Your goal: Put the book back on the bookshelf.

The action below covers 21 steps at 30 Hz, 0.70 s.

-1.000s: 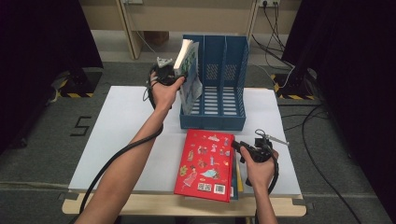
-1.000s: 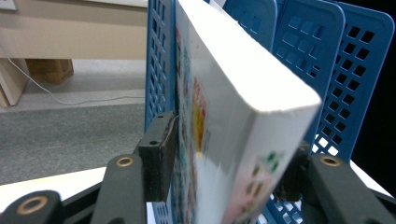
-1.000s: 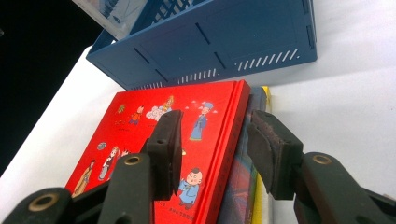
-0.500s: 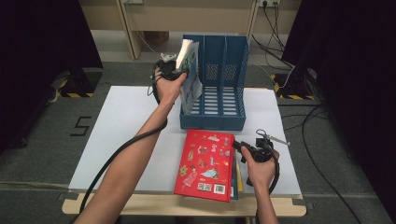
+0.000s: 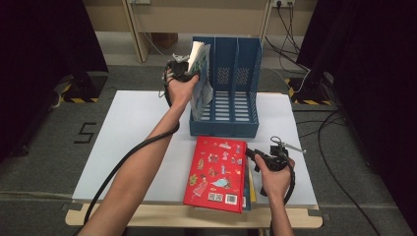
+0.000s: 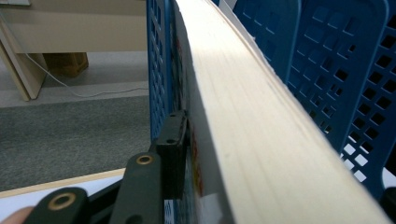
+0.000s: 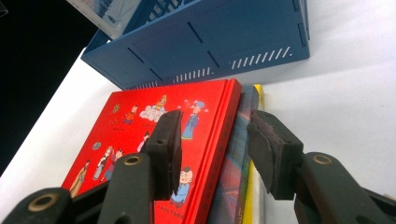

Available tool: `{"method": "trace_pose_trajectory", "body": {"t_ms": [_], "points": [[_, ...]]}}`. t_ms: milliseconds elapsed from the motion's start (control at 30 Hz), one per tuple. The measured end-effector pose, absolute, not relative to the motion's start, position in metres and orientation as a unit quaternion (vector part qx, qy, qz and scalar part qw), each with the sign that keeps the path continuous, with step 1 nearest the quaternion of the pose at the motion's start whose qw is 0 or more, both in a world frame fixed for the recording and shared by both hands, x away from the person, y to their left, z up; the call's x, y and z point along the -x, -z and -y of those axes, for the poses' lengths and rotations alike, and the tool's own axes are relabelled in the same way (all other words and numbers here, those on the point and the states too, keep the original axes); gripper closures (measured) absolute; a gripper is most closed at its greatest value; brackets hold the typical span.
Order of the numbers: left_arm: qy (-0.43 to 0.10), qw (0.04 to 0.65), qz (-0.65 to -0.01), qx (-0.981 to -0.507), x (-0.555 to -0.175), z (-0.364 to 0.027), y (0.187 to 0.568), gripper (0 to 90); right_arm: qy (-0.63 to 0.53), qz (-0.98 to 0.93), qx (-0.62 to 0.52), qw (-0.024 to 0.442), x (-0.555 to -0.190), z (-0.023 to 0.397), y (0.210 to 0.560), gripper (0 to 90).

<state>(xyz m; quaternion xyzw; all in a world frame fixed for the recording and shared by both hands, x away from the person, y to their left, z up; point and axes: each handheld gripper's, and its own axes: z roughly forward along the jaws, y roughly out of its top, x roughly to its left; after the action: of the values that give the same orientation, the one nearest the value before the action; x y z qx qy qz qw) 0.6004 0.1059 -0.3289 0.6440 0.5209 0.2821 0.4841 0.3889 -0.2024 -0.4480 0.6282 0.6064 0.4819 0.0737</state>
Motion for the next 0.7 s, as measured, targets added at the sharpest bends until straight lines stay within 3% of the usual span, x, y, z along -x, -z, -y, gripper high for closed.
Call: {"method": "trace_pose_trajectory", "body": {"t_ms": [200,700], "points": [[-0.293,0.465,-0.527,-0.648,-0.6019,-0.1034,0.327,72.1,-0.479,-0.607,-0.63,0.07,-0.389,0.2036,0.4495,55.3],[-0.318,0.507,-0.505,-0.622,-0.5988,-0.1013,0.3242,73.7,-0.483,-0.605,-0.629,0.076,-0.3891,0.2082,0.4508,55.3]]}}
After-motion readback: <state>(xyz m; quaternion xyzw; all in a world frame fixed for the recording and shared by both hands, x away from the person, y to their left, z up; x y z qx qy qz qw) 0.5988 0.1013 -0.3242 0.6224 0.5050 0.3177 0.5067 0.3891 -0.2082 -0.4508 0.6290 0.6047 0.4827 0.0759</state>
